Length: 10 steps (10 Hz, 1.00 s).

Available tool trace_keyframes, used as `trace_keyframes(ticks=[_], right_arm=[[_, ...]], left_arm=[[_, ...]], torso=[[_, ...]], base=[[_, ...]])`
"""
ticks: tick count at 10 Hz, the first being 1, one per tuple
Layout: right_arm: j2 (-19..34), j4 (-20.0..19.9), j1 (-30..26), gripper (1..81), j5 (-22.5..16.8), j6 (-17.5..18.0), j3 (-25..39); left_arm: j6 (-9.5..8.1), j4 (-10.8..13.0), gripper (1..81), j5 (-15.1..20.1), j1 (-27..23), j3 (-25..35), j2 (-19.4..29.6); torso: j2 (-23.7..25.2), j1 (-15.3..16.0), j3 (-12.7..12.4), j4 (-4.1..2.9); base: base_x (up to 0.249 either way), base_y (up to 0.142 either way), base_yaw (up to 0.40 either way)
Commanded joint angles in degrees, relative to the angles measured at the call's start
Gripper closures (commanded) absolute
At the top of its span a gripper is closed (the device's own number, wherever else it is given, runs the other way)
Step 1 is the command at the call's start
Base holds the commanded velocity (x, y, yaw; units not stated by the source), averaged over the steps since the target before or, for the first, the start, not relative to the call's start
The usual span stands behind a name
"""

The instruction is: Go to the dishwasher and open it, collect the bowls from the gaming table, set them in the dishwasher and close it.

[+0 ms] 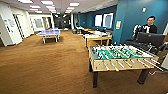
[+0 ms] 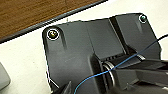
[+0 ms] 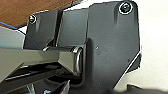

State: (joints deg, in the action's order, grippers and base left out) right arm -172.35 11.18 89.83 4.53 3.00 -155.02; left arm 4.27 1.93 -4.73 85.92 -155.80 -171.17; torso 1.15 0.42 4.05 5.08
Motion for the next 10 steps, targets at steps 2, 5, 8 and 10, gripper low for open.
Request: trace_keyframes(ticks=[2, 5, 8, 10], right_arm=[[0.1, 0.5, -2.1, 1.0, -2.9, -0.1, 0.1], [0.1, 0.5, -2.2, 1.0, -2.9, -0.1, 0.1], [0.1, 0.5, -2.2, 1.0, -2.9, -0.1, 0.0], [0.1, 0.6, -2.1, 1.0, -2.9, -0.1, -0.1]], left_arm=[[0.04, 0.5, 1.0, 3.0, -2.6, -1.5, -0.3], [-0.14, 0.0, 1.0, 2.9, -2.6, -2.9, -0.8], [-0.4, -0.1, 1.0, 2.7, -2.6, -2.9, -0.8], [-0.4, -0.1, 1.0, 2.7, -2.6, -2.9, -0.7]], torso=[[0.0, 0.0, 0.0, 0.0], [0.0, 0.0, 0.0, 0.0], [0.0, 0.0, 0.0, 0.0], [0.0, 0.0, 0.0, 0.0]], base=[[0.0, 0.0, 0.299], [0.0, 0.0, 0.058], [0.021, -0.086, -0.075], [0.0, 0.0, 0.0]])
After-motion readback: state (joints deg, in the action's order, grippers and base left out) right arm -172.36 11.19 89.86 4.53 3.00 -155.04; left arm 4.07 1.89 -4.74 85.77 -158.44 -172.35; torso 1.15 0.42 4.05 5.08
